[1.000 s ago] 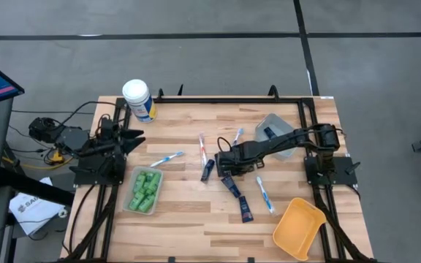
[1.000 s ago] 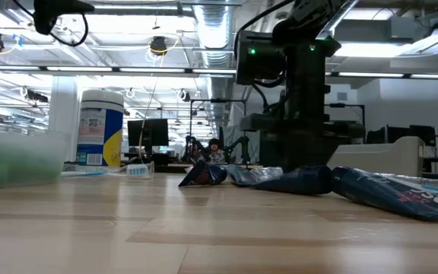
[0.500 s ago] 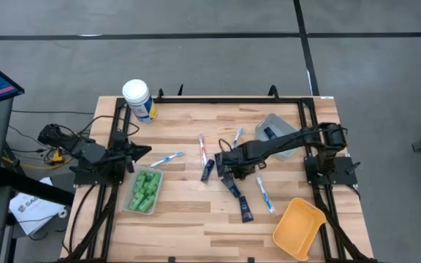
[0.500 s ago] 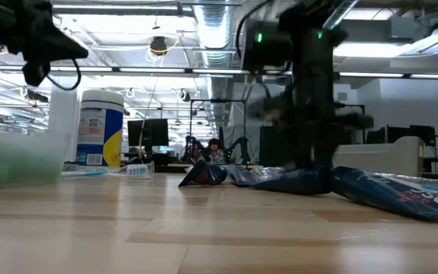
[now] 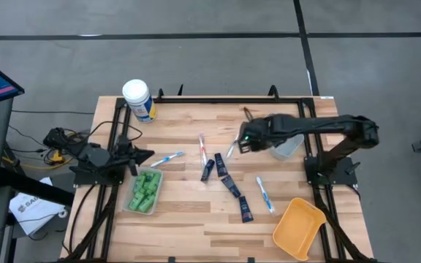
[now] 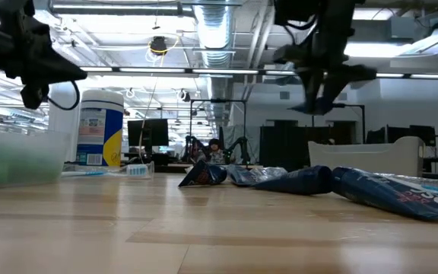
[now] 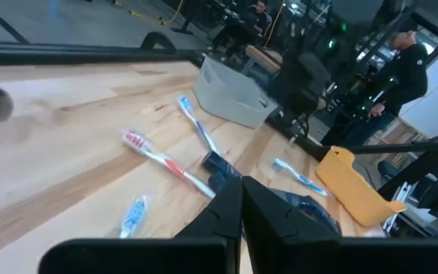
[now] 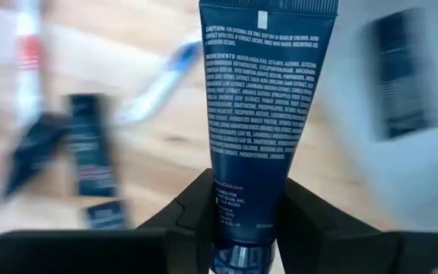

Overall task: Pick & Place Travel size toiletries
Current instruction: Put the blue shave cream tube into the gray bin

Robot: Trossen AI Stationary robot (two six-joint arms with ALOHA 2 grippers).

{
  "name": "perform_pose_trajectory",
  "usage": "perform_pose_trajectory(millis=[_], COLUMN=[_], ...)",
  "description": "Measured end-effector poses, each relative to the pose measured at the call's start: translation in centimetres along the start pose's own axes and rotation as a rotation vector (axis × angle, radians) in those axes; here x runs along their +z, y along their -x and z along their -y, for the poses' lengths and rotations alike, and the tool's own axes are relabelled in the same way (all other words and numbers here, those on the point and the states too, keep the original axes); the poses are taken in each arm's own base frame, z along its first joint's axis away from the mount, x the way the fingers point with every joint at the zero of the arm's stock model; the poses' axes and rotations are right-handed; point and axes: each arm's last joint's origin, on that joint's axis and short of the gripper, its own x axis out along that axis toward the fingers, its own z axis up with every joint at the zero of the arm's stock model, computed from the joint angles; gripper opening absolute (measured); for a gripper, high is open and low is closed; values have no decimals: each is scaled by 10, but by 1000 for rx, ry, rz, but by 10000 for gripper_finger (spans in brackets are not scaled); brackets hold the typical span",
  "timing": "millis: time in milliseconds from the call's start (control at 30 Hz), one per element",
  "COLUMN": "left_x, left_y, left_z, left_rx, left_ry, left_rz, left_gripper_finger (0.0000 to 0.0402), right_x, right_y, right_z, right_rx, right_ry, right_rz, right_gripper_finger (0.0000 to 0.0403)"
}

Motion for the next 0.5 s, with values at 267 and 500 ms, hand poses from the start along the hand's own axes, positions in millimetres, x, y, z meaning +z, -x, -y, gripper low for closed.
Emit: perform_pose_trajectory(millis=[267, 500], left_x=[-8, -9], left_y=[-4, -4], left_z=[-2, -1], left_rx=[-18, -23], left_ry=[5, 6], left_rz=[-16, -18], left_gripper_finger=[2, 3], right_x=[30, 39], right_y=[3, -23], right_z=[46, 75], right_rx=[-245, -350], right_ry=[69, 94], right_rz=[-6, -97], right_gripper_finger=[94, 94])
